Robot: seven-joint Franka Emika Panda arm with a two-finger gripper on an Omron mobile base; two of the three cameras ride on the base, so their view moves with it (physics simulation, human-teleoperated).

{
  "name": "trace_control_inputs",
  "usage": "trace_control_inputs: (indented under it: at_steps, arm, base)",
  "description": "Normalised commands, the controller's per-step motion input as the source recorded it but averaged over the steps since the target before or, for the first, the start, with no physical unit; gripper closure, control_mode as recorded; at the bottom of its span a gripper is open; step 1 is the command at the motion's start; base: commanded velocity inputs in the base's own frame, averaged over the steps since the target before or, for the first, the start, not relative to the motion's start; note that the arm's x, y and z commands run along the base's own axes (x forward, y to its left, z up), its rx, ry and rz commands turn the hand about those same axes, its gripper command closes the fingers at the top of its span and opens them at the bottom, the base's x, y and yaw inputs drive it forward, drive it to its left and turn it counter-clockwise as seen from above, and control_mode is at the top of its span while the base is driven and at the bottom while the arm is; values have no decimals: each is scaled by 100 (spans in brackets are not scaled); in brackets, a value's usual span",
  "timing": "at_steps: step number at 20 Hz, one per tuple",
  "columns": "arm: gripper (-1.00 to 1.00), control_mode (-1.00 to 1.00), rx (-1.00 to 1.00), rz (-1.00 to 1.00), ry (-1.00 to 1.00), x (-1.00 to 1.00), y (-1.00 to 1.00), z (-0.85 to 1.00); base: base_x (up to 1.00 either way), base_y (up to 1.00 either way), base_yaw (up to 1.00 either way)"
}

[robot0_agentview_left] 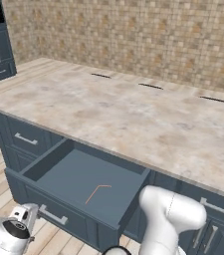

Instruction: Take a straw from the drawer in front and place it inside the glass cup on the dining counter.

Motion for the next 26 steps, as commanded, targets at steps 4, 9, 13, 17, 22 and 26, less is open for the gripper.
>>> trace_control_inputs:
  at_steps: [4, 9, 13, 17, 22, 26]
  arm:
    - [-100, -100, 15, -9, -9, -81, 3, 100]
    - [-100, -100, 17, -25, -2, -23, -18, 100]
    - [-100, -100, 23, -31, 1, -1, -35, 100]
    - [-100, -100, 23, -32, 3, 0, -45, 100]
    - [-100, -100, 24, -32, 0, 0, -52, 100]
    - [-100, -100, 17, -33, 0, 0, -70, 100]
  base:
    - [0, 0, 0]
    - [0, 0, 0]
    - [0, 0, 0]
    - [0, 0, 0]
    - [0, 0, 0]
    - [0, 0, 0]
